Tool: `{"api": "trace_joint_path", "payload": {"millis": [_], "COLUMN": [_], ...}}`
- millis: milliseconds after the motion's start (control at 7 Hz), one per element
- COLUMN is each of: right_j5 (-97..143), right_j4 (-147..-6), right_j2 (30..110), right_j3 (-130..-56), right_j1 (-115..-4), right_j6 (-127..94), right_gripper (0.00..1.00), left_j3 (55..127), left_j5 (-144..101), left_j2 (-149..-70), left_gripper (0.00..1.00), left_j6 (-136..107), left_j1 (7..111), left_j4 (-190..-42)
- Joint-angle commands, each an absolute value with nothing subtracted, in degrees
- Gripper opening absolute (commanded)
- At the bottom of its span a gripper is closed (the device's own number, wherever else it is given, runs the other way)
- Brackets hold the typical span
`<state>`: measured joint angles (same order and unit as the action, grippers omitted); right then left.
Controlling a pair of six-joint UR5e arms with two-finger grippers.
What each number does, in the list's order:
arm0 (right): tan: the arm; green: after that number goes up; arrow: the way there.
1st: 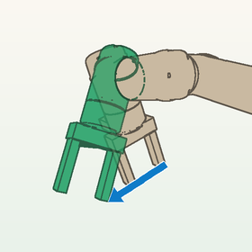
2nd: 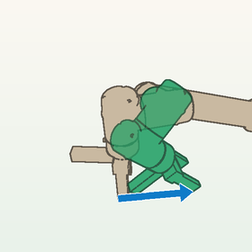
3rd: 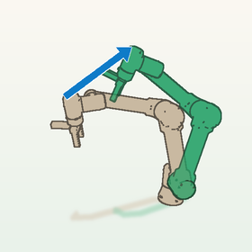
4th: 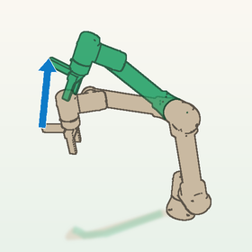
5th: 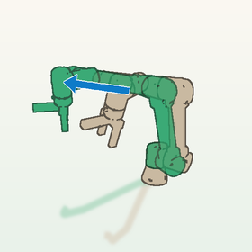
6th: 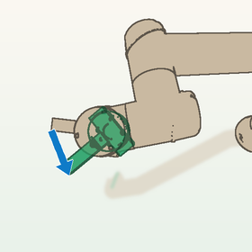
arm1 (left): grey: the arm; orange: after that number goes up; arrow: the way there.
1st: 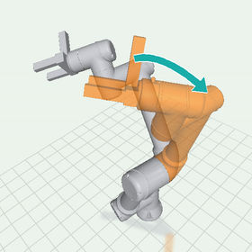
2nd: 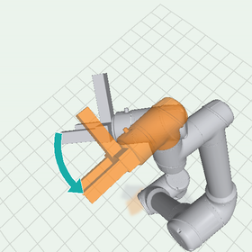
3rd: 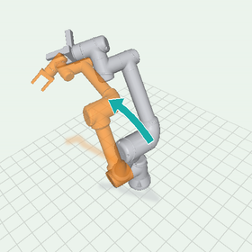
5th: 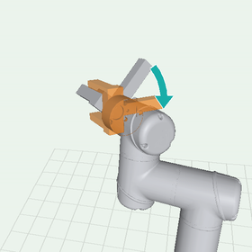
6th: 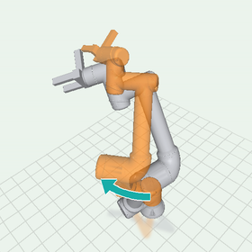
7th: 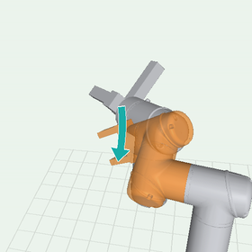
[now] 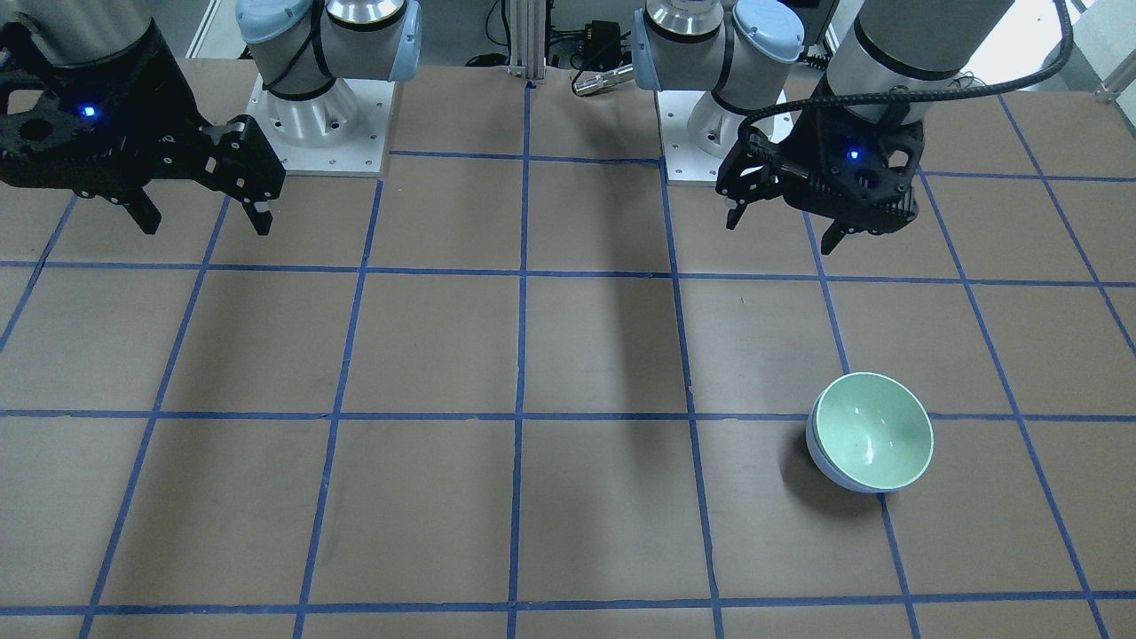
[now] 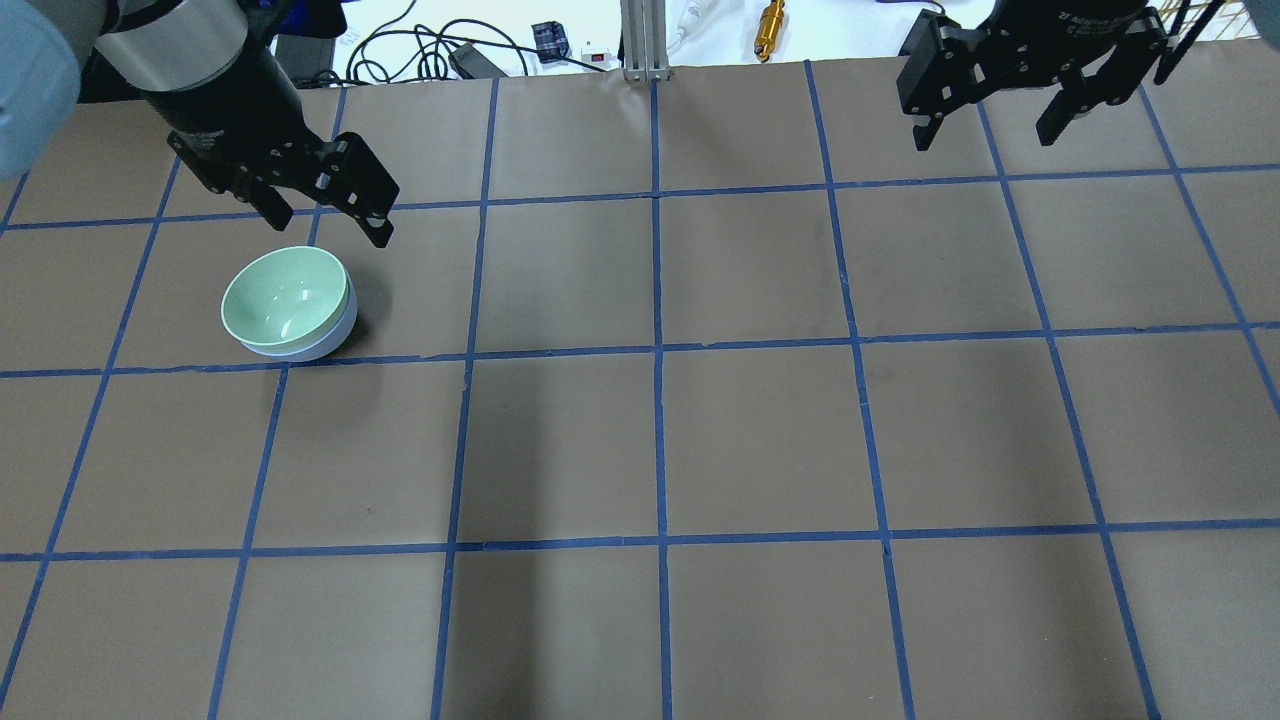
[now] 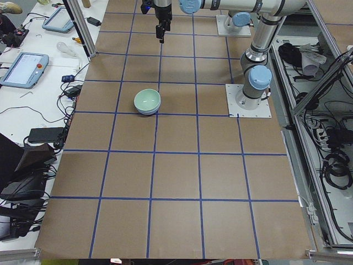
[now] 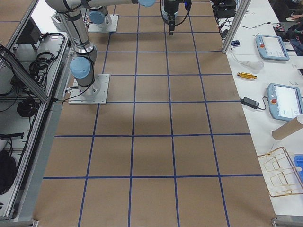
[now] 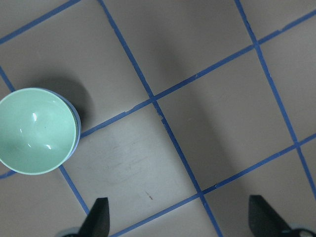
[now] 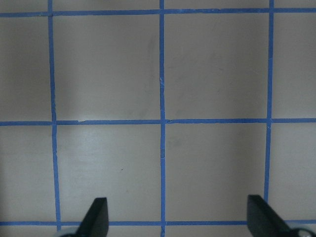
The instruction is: Stack green bowl on blue bowl
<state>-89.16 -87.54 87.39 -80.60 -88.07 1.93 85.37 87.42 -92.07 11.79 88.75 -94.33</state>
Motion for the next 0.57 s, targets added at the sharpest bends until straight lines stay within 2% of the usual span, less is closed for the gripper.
{"api": "trace_joint_path", "payload": {"millis": [0,429], "right_j5": [-89.21,-89.12], "right_j4": [-87.54,-87.54], "right_j2": [87.45,87.36], "right_j3": [-80.6,-80.6], "right_j1": [-88.07,-88.07], "right_j6": [1.93,1.93], "right_gripper": [1.0,1.0], "left_j3": [84.99,85.43], "left_j5": [87.54,92.36], "left_j2": [-92.72,-93.52], "left_gripper": [1.0,1.0], "left_j6": [3.7,3.78], "left_j1": [89.74,89.03], "left_j4": [-93.87,-88.77]}}
